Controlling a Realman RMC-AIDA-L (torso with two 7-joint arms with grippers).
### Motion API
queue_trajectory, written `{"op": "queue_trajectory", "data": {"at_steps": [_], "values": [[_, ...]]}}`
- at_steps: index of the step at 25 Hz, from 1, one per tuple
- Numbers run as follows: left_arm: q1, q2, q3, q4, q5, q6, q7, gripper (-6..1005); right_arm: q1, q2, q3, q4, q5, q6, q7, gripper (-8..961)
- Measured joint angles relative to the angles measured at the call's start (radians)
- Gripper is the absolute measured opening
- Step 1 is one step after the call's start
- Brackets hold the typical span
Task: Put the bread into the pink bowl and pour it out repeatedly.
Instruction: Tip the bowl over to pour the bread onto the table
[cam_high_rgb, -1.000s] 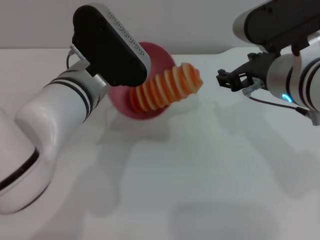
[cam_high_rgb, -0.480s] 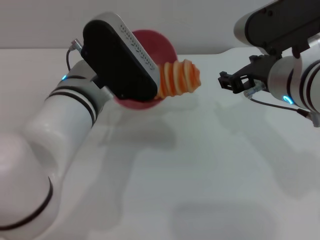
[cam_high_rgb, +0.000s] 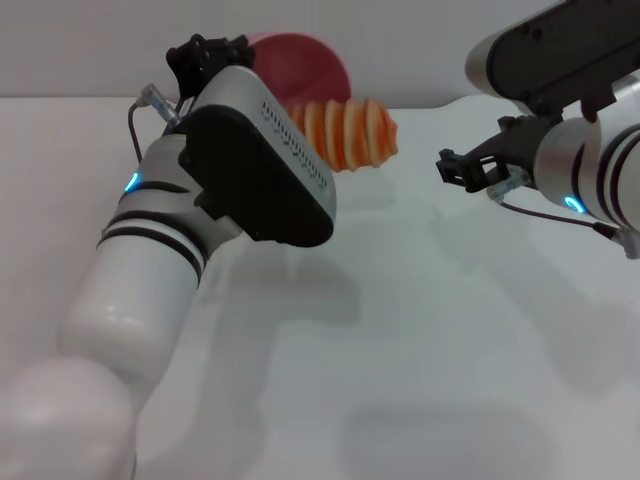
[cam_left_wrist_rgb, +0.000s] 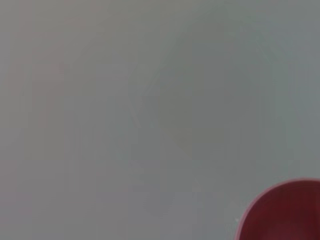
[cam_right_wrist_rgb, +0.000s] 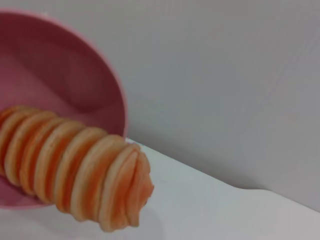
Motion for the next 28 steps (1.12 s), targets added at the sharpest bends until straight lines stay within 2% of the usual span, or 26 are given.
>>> {"op": "queue_trajectory", "data": {"at_steps": [5,12,20,23,25,26,28], "values": [[0.002,0.000,0.033,-0.025,0.088,-0.058,-0.065,34,-0.001,0.000,0.005,-0.005,-0.006,0.011,0.020,716],[-0.003,-0.001,0.074,-0.060,0.169,-0.137,-0.133,34,-0.020,0.003,0.056,-0.034,-0.186,0.103,0.154,716],[-0.008,-0.002,0.083,-0.073,0.202,-0.154,-0.159,34,-0.051,0.002,0.158,-0.016,-0.205,0.115,0.149,716],[-0.010,-0.002,0.109,-0.101,0.298,-0.190,-0.221,35,-0.050,0.000,0.162,0.002,-0.206,0.114,0.148,716],[-0.010,-0.002,0.109,-0.101,0.298,-0.190,-0.221,35,-0.048,0.000,0.161,0.009,-0.206,0.112,0.147,716],[-0.015,-0.002,0.140,-0.126,0.359,-0.247,-0.256,35,-0.047,0.000,0.160,0.012,-0.206,0.110,0.147,715],[-0.017,-0.002,0.144,-0.129,0.363,-0.253,-0.258,35,-0.047,0.000,0.159,0.015,-0.206,0.107,0.147,715]]}}
